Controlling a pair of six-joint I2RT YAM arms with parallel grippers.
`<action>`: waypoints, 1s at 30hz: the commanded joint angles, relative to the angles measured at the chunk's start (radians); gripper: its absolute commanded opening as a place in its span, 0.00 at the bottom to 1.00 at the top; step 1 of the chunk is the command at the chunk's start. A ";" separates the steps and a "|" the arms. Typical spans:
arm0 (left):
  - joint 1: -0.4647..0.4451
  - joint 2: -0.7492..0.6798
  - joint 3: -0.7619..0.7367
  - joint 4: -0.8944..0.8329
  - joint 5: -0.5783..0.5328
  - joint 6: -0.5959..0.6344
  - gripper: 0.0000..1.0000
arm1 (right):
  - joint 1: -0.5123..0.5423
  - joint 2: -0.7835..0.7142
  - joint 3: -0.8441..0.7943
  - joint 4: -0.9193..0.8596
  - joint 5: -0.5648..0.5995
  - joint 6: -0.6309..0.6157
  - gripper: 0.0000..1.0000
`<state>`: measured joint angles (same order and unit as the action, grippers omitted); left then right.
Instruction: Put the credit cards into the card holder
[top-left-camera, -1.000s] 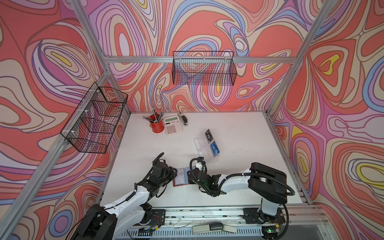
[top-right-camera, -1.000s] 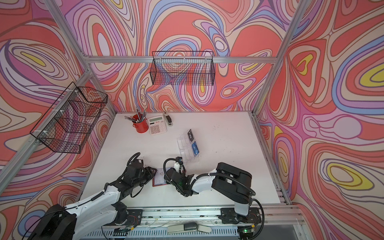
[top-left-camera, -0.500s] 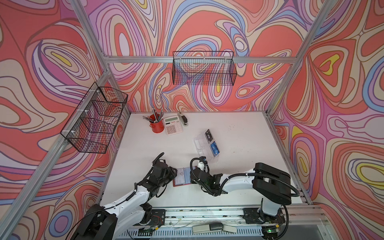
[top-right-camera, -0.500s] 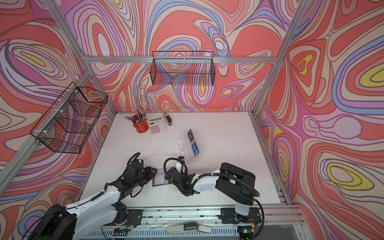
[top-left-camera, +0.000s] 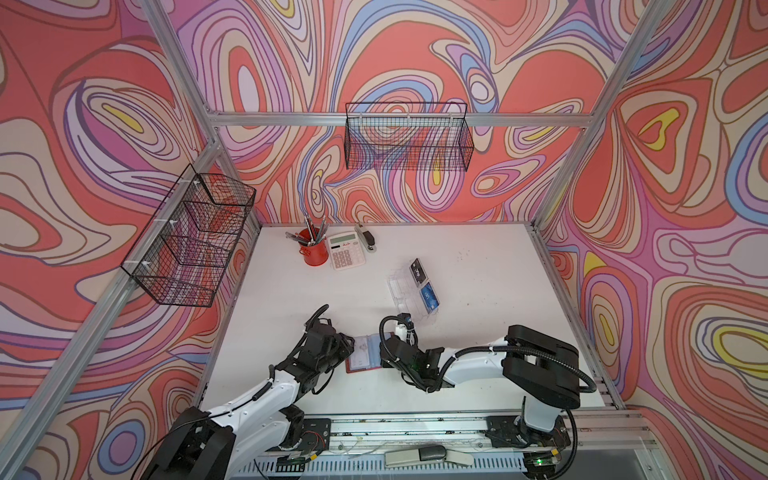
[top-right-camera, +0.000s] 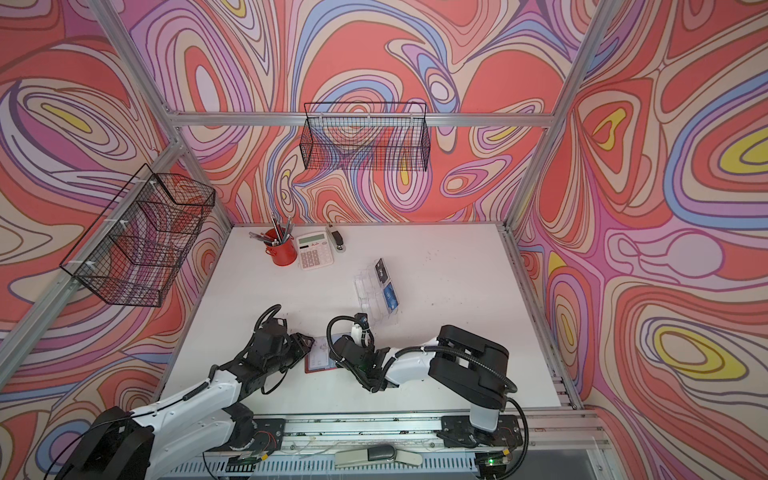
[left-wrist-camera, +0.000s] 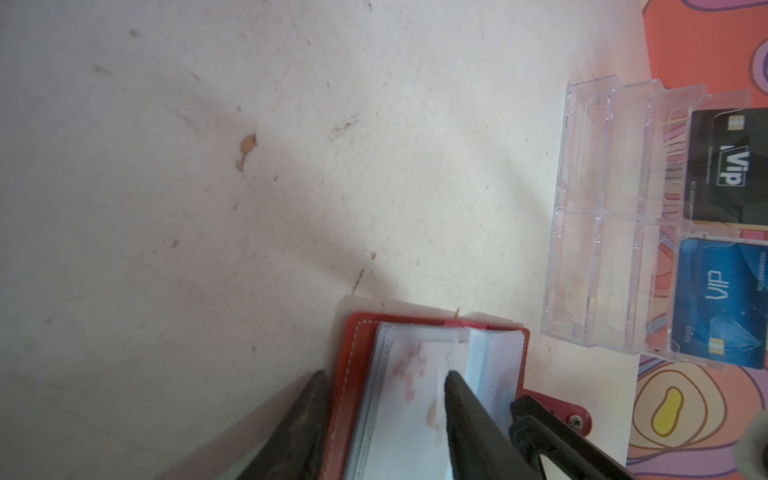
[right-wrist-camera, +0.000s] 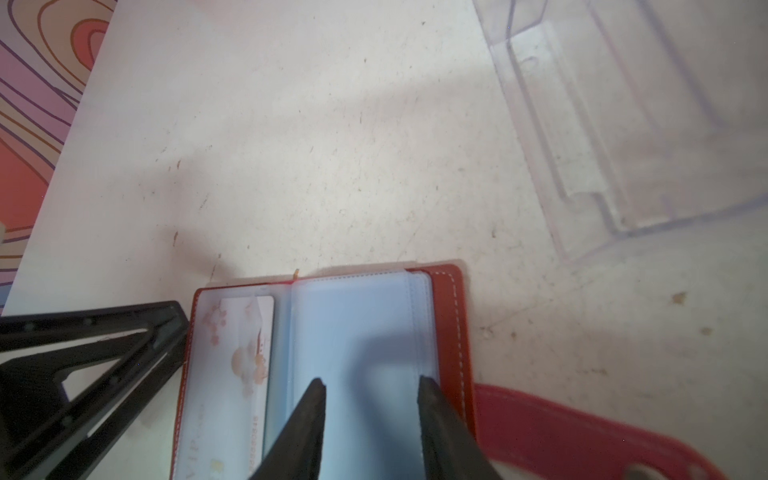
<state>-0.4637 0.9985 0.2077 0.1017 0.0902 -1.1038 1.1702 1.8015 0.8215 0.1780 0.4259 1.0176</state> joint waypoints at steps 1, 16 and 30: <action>0.000 0.013 0.016 -0.006 0.005 -0.004 0.49 | -0.006 0.040 0.019 0.010 -0.034 -0.002 0.40; 0.000 0.013 0.018 -0.006 0.014 -0.004 0.49 | -0.081 0.126 -0.009 0.188 -0.207 0.004 0.42; -0.001 0.009 0.016 -0.008 0.006 -0.004 0.49 | -0.147 0.143 -0.024 0.249 -0.282 -0.107 0.49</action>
<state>-0.4637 1.0058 0.2115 0.1051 0.0971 -1.1038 1.0256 1.9099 0.8310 0.4801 0.1810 0.9360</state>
